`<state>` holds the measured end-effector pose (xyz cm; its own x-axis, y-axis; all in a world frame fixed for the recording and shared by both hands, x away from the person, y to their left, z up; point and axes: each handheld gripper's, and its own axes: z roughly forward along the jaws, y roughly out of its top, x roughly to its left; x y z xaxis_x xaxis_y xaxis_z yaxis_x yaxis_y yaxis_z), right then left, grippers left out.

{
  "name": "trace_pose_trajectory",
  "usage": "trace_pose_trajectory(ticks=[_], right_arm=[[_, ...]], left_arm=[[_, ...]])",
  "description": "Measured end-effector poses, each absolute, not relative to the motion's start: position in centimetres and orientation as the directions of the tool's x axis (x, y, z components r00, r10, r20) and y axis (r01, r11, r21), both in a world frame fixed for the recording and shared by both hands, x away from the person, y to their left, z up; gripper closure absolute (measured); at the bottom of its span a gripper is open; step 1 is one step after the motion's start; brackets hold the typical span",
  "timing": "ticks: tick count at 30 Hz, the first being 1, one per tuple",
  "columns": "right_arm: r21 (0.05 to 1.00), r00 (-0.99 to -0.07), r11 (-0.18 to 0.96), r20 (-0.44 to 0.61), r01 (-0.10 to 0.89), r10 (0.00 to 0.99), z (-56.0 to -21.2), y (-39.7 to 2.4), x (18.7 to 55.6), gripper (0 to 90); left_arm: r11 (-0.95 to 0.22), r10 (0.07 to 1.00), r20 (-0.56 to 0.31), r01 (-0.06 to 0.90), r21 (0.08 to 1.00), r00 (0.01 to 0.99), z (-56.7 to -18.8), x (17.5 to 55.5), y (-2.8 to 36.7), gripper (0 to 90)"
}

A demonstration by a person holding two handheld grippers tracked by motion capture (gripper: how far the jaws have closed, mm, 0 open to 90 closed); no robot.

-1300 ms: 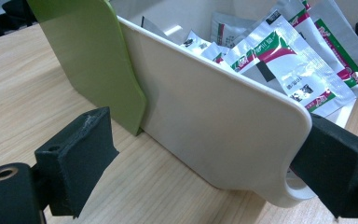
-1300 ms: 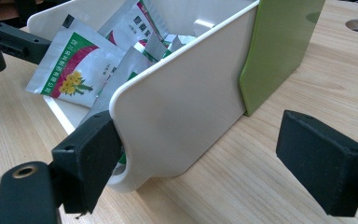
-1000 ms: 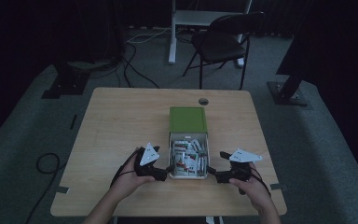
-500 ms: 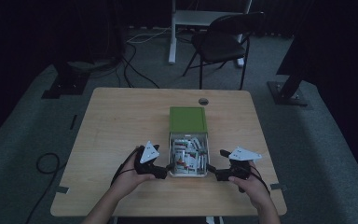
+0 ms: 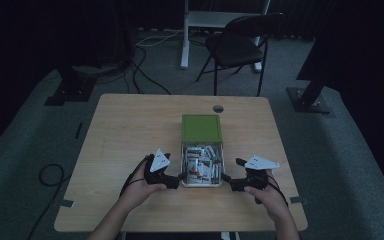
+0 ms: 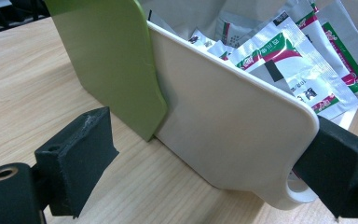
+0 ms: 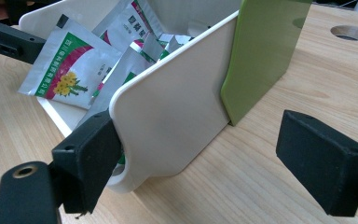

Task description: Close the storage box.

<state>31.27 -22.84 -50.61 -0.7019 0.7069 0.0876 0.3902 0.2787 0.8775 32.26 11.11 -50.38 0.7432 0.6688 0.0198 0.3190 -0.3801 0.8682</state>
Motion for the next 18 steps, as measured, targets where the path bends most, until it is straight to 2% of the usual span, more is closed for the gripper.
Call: trace_pose_trajectory(ticks=[18], right_arm=[[0.876,-0.696,0.282,0.081,0.391,0.714,-50.55,-22.63,32.2,13.8]], left_arm=[[-0.367,0.688,0.011,0.335,0.868,0.726,-50.4,33.12,11.17,10.0]])
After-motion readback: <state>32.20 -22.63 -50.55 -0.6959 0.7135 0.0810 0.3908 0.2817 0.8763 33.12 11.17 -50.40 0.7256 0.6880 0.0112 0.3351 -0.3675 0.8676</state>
